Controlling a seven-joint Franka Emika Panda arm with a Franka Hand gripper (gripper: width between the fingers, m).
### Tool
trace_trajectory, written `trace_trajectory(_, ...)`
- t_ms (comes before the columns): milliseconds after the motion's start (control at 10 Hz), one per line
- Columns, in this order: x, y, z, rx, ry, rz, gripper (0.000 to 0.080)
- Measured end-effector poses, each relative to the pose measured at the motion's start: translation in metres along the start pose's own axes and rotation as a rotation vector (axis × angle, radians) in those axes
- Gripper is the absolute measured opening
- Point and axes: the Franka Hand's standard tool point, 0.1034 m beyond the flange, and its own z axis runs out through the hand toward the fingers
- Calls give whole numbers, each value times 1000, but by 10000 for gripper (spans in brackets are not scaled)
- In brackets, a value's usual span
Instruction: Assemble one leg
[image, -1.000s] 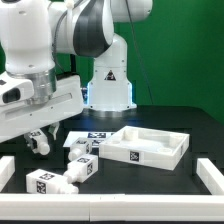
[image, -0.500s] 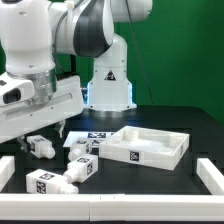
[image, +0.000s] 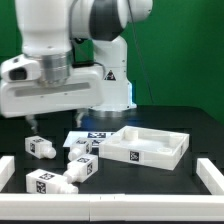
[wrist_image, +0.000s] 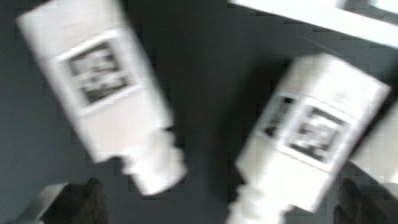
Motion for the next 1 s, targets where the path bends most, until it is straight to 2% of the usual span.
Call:
trace_trajectory(100, 8, -15, -2, -17, 23, -9, 649)
trace_trajectory(200, 14, -21, -1, -36, 63, -60, 649)
trace_trajectory(500, 11, -21, 1, -30, 54, -58, 649)
trace_trajectory(600, 8, -34, 3, -33, 74, 76, 649)
trace_trajectory(700, -4, -53, 12, -30, 79, 175, 649)
trace_trajectory(800, -9, -74, 20, -21, 89, 309, 649)
trace_trajectory(900, -7, -89, 24, 1, 92, 395, 649)
trace_trajectory(1000, -2, -88, 22, 11, 131, 424, 649)
